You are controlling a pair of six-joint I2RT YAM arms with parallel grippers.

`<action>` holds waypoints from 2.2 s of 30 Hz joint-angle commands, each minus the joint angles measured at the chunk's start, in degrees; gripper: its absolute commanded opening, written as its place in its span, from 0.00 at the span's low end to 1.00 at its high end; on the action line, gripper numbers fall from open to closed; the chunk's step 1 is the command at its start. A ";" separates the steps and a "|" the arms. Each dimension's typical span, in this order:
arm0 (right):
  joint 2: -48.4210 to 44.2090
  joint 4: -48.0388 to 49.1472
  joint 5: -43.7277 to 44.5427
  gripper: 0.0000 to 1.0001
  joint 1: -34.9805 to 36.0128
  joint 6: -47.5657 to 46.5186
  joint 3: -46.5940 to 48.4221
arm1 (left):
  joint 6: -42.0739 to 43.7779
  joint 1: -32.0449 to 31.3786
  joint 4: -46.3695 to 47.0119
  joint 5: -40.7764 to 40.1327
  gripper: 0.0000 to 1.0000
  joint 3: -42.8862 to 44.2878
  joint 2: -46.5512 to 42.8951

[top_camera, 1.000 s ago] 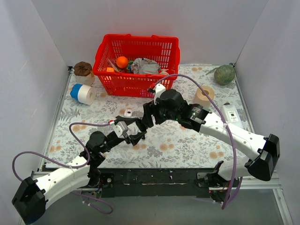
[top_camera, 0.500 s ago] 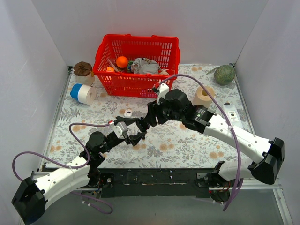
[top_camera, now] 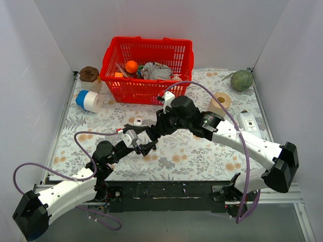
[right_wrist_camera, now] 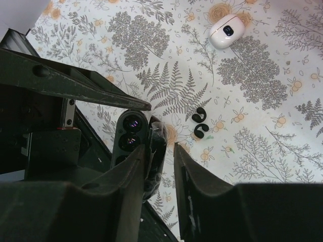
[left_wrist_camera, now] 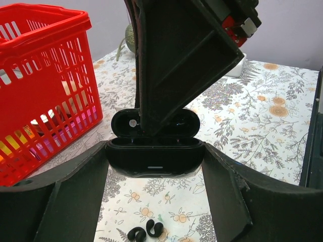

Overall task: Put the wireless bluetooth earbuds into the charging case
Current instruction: Adjust the charging case.

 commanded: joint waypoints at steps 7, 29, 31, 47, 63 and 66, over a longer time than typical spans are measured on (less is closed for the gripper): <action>-1.09 -1.64 2.39 0.01 -0.05 -3.41 4.54 | -4.66 -0.24 -5.89 -5.25 0.39 5.76 1.98; -17.43 -1.20 12.76 0.01 3.90 -38.10 3.40 | -15.91 2.83 -13.57 18.64 0.98 18.07 3.47; -18.84 -2.69 10.66 0.01 5.22 -40.41 3.93 | -17.75 5.11 -12.43 23.72 0.98 18.78 4.52; -15.94 -4.54 -0.95 0.01 7.07 -39.63 3.22 | -24.53 12.33 -3.81 43.17 0.88 24.14 17.37; -12.25 -1.03 -2.27 0.01 7.16 -37.96 4.10 | -25.94 12.41 -0.91 42.30 0.77 20.63 15.78; -12.16 -0.68 -2.80 0.01 7.16 -37.70 4.46 | -26.03 12.33 -0.47 41.86 0.77 20.19 15.78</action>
